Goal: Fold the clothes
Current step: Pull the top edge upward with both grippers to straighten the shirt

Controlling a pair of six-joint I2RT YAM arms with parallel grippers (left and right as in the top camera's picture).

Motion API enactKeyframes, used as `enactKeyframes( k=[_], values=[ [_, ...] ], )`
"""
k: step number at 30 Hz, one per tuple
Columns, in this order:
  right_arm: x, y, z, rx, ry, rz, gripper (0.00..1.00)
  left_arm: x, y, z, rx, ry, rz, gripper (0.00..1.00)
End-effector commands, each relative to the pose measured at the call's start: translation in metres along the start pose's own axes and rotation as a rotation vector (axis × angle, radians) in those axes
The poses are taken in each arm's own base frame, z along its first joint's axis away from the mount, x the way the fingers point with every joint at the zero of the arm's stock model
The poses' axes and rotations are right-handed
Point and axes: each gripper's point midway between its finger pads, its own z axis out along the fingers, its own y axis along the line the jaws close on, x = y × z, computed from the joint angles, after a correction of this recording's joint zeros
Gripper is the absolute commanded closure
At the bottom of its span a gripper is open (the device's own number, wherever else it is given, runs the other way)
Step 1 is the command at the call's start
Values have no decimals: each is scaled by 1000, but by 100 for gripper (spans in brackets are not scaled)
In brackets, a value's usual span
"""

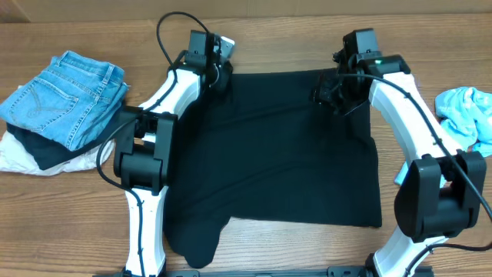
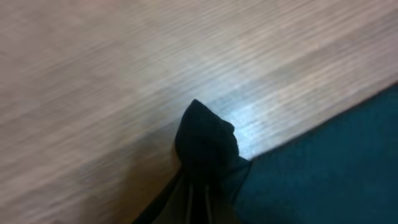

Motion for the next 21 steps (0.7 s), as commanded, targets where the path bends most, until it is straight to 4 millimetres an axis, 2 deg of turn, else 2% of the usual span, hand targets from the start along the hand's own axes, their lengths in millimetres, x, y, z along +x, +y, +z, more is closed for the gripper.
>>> enactKeyframes(
  k=[1,2,3,7,10,12,13,17,20,21],
  values=[
    [1,-24,33,69,-12,23,85,-58,23,-31,-69,-105,-49,96],
    [2,-30,44,73,-6,48,93,-62,24,-35,-69,-106,-49,96],
    [6,-36,55,79,4,73,96,-63,24,-37,-69,-103,-45,96],
    [25,-55,90,120,87,113,96,-57,23,-37,-67,-73,-49,96],
    [42,-75,107,194,128,160,96,-51,38,-38,-154,-46,-54,96],
    [53,-99,107,310,125,209,96,-46,55,-42,-253,-26,-59,96],
    [60,-113,103,386,129,228,96,-45,72,-47,-328,-20,-69,96],
    [73,-132,97,489,138,273,96,-43,107,-59,-434,-21,-111,96],
    [78,-135,97,502,147,291,96,-46,124,-67,-452,-36,-134,83],
    [80,-136,97,505,153,296,96,-48,130,-70,-458,-44,-140,71]
  ],
)
